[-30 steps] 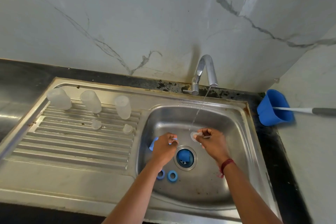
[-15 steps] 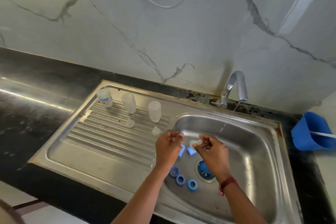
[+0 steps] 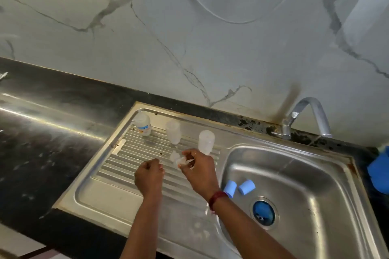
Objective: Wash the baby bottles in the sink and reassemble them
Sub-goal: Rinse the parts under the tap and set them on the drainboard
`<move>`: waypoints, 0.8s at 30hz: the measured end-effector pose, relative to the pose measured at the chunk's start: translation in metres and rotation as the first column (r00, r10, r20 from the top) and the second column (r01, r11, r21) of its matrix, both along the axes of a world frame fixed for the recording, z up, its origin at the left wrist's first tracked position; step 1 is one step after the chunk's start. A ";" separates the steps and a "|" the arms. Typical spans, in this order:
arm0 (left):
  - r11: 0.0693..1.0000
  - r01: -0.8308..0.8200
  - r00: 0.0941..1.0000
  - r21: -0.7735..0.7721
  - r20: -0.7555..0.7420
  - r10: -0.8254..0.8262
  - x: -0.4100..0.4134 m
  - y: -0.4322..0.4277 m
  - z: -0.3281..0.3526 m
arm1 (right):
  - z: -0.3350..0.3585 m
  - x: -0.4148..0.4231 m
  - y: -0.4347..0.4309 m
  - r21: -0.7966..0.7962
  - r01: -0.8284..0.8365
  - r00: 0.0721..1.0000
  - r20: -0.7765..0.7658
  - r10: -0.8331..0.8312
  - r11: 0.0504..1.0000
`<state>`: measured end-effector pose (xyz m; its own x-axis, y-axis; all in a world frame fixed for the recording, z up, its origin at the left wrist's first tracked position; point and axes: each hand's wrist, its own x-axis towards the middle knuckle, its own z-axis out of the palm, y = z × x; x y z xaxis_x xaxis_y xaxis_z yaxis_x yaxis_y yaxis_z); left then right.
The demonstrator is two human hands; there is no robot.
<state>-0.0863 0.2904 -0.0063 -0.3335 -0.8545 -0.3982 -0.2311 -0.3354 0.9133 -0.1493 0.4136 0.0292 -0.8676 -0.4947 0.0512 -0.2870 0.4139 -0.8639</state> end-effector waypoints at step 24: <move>0.973 -0.231 0.967 0.005 0.108 0.229 -0.021 -0.113 -0.028 | -0.061 -0.033 -0.181 0.296 -0.142 0.989 0.003 0.148 0.944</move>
<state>-0.1071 0.1773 -0.0347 -0.0842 -0.8960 -0.4361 -0.2406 -0.4064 0.8814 -0.1827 0.2328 -0.0317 -0.7855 -0.6107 -0.1003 -0.3782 0.6020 -0.7032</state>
